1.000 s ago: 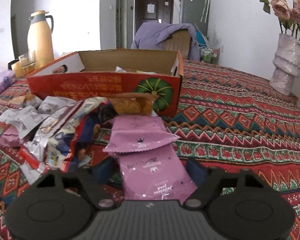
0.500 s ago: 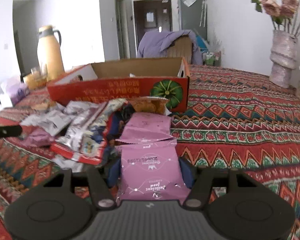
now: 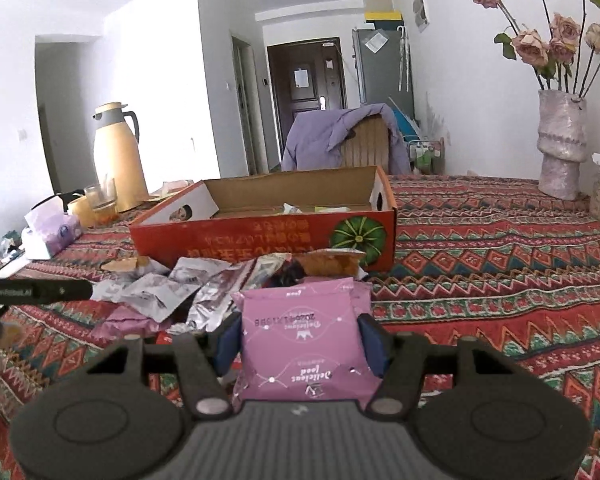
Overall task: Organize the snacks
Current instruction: 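Lift the pink packet with the right tool while the left tool grasps a white packet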
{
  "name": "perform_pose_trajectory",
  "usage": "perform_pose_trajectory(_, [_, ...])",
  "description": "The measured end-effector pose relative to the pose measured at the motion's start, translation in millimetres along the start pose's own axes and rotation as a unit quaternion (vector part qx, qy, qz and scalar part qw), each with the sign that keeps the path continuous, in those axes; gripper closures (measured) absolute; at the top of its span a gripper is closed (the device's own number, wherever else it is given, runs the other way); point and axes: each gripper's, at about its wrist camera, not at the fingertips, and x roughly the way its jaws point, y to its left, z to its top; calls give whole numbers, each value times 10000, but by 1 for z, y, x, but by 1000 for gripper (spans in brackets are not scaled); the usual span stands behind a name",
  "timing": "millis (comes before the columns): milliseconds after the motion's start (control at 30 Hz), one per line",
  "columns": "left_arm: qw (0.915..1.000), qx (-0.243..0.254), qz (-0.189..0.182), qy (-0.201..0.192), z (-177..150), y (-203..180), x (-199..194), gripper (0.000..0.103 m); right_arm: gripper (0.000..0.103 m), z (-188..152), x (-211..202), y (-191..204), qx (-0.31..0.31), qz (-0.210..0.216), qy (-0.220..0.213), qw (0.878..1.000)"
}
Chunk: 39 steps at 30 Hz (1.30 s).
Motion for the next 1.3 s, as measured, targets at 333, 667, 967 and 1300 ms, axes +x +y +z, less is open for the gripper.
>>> perform_pose_trajectory(333, [9963,229,679,468,23,-10,46,0,42,6,10,1,131,-28,-179,9998])
perform_pose_trajectory(667, [9941,249,785,702,21,-12,72,7,42,9,13,-2,182,-31,-219,9996])
perform_pose_trajectory(967, [9936,83,634,928,20,-7,82,33,42,8,14,-2,207,-25,-217,9995])
perform_pose_trajectory(1300, [9948,-160,363,935,17,-2,76,55,42,5,12,3,178,23,-183,9997])
